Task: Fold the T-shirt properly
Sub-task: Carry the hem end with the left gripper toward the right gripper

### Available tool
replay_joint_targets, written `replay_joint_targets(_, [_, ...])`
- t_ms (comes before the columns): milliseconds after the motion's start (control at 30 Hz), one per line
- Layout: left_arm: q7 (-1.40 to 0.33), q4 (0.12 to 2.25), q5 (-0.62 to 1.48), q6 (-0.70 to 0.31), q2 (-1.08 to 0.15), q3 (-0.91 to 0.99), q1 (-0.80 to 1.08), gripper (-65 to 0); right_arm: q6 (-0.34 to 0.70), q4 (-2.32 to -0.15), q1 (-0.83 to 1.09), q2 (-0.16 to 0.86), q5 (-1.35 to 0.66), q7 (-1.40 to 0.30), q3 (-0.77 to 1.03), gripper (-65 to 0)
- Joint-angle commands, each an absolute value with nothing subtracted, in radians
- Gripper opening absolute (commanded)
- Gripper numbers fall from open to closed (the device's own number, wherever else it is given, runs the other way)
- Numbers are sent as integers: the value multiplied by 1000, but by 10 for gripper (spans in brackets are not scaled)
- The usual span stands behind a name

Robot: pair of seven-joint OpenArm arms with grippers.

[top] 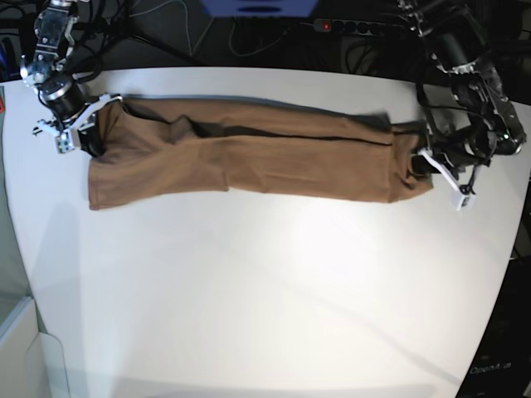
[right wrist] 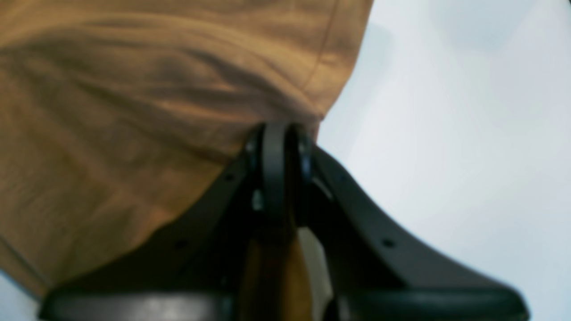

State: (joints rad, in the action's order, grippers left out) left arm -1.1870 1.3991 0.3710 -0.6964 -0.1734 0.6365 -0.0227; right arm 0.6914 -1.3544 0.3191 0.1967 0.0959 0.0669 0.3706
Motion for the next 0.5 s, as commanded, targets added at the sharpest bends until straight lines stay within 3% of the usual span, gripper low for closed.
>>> replay_joint_targets(0, [-1165,1480,395,-698,-193,638,-33,-619,698,-1356,323,205,124,25,371,-621])
replay_joint_targets(233, [-1268,1709,374,-698,-151,633,-58,-619,698,-1356,323,205,124,25,374,-622])
replay_joint_targets(467, [-1305,1776,374,-698,-93,542,-45,-619,698,-1356,323,205,124,25,372,-622])
